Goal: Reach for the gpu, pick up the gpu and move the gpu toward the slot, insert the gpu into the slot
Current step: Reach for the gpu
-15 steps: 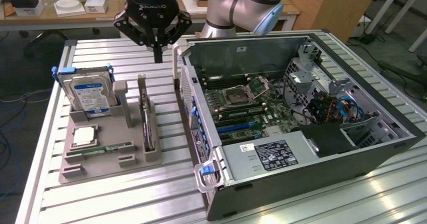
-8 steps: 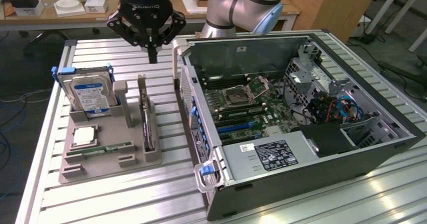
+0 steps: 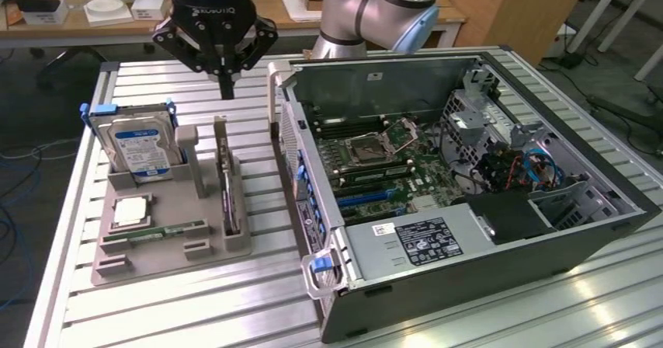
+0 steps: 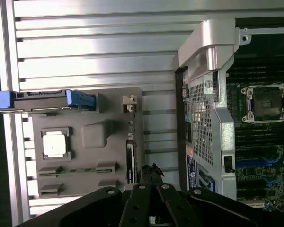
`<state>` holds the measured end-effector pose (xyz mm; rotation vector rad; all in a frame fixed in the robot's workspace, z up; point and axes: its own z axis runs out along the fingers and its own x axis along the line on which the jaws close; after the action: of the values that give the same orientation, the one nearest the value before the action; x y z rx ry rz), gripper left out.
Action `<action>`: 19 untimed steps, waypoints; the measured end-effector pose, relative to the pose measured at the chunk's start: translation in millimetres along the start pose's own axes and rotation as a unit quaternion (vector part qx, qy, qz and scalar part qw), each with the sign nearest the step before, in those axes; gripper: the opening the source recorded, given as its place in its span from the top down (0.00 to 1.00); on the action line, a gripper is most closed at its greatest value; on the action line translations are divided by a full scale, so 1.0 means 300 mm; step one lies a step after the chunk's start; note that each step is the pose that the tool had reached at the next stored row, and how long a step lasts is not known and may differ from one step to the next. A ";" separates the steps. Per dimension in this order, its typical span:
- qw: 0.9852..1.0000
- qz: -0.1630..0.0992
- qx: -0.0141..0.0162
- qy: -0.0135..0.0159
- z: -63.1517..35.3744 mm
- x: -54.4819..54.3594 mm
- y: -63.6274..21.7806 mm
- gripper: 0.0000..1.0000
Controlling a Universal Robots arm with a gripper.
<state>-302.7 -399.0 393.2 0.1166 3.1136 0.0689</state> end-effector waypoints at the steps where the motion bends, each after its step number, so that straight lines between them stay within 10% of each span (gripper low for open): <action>1: 1.000 0.000 0.000 0.000 0.000 0.004 0.000 0.90; 19: 1.000 0.000 0.000 0.000 -0.001 0.051 -0.004 0.90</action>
<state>-318.0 -399.1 393.3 0.1165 3.1136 0.0689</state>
